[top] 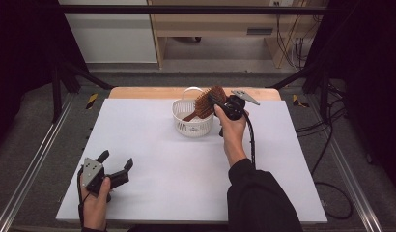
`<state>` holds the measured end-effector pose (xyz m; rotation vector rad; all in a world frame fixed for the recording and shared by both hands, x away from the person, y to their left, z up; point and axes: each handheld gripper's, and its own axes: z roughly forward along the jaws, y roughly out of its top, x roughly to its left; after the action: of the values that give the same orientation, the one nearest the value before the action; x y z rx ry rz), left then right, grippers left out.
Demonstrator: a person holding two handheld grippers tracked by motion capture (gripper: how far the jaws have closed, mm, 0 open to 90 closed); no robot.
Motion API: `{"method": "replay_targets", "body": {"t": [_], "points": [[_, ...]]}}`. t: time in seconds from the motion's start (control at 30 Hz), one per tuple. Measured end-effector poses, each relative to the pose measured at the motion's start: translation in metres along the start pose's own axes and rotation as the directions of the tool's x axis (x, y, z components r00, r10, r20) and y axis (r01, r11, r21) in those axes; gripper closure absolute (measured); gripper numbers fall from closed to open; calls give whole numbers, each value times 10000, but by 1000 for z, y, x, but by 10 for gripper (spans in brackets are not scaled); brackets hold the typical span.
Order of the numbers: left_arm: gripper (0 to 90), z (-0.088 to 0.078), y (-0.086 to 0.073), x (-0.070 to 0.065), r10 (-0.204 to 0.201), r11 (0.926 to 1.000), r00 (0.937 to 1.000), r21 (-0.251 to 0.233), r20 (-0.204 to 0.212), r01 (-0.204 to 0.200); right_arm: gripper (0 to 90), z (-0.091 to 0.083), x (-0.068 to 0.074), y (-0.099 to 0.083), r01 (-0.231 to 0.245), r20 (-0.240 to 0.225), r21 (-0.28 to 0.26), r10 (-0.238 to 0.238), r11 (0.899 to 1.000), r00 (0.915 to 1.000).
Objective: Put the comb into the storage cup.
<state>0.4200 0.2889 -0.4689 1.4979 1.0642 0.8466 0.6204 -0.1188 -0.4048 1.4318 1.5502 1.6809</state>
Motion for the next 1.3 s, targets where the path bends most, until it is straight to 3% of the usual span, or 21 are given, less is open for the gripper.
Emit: {"method": "replay_targets", "body": {"t": [1.3], "points": [[60, 0, 0, 0, -28, 10000, 10000, 21, 11, 28, 371, 2, -7, -2, 47, 139, 116, -49, 9999, 9999]]}}
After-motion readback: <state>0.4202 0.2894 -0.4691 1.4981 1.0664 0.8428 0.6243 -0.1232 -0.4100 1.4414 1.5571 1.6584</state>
